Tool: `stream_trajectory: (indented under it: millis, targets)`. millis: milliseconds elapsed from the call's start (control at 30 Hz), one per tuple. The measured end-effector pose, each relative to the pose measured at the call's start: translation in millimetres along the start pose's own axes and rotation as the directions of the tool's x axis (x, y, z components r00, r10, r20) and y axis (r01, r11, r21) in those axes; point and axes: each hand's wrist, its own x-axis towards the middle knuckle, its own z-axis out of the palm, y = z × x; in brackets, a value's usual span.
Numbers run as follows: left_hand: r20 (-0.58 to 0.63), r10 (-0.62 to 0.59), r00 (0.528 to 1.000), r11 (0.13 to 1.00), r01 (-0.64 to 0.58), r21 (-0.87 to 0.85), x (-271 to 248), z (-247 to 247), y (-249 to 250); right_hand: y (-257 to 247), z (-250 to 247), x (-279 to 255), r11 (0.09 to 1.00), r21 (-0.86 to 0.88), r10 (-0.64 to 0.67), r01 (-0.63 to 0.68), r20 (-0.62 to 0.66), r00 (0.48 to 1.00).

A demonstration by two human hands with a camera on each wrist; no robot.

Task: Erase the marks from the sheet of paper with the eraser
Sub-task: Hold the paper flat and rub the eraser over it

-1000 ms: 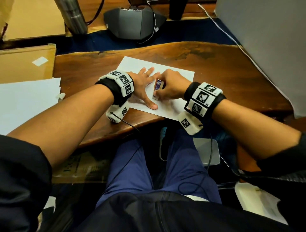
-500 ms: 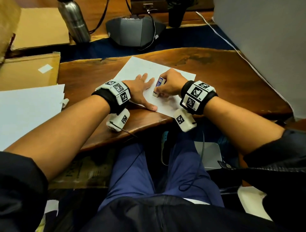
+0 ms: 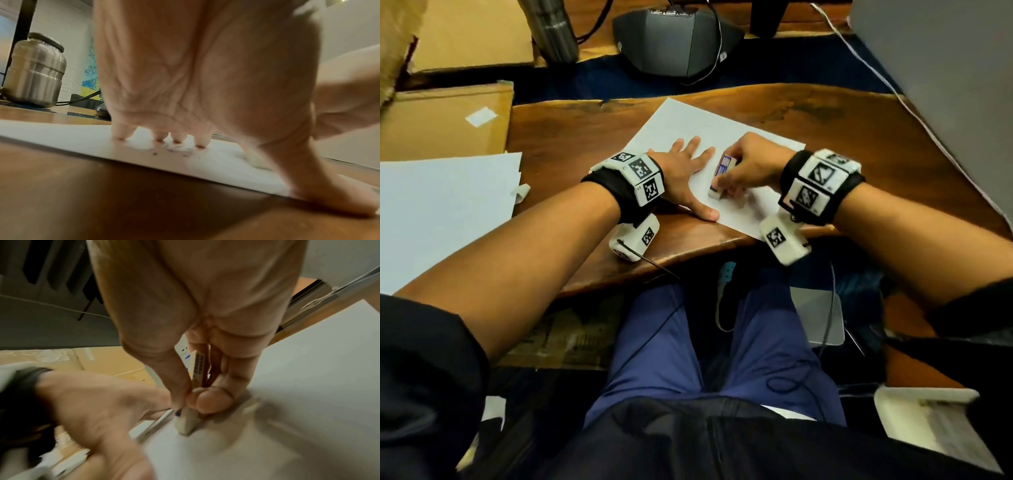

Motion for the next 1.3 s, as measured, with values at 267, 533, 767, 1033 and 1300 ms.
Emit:
stream_trajectory:
  millis: [267,533,767,1033,1300]
  targets:
    - [-0.003,-0.016,1.0,1.0,0.016,-0.007,-1.4,-1.0,1.6,-3.7,-0.8,9.3,0.995,-0.095,-0.015,0.01,-0.052,0.999]
    - [0.008,-0.031,0.999,1.0,0.031,0.002,-3.8,-2.9,4.6,-10.2,-12.5,23.9,0.999,-0.039,0.03,-0.036,-0.15,0.988]
    - [0.004,-0.023,1.0,1.0,0.023,-0.002,-2.6,-1.4,3.3,-1.8,1.6,1.4,0.992,-0.117,-0.047,0.052,0.044,0.998]
    - [0.015,-0.023,1.0,1.0,0.024,-0.009,-0.4,-2.0,1.6,-10.7,-3.6,16.3,0.983,-0.183,-0.044,0.027,-0.089,0.995]
    - [-0.001,-0.026,1.0,1.0,0.026,0.015,-0.4,-0.6,2.9,-14.2,-11.2,20.7,0.997,-0.073,0.005,-0.012,-0.094,0.996]
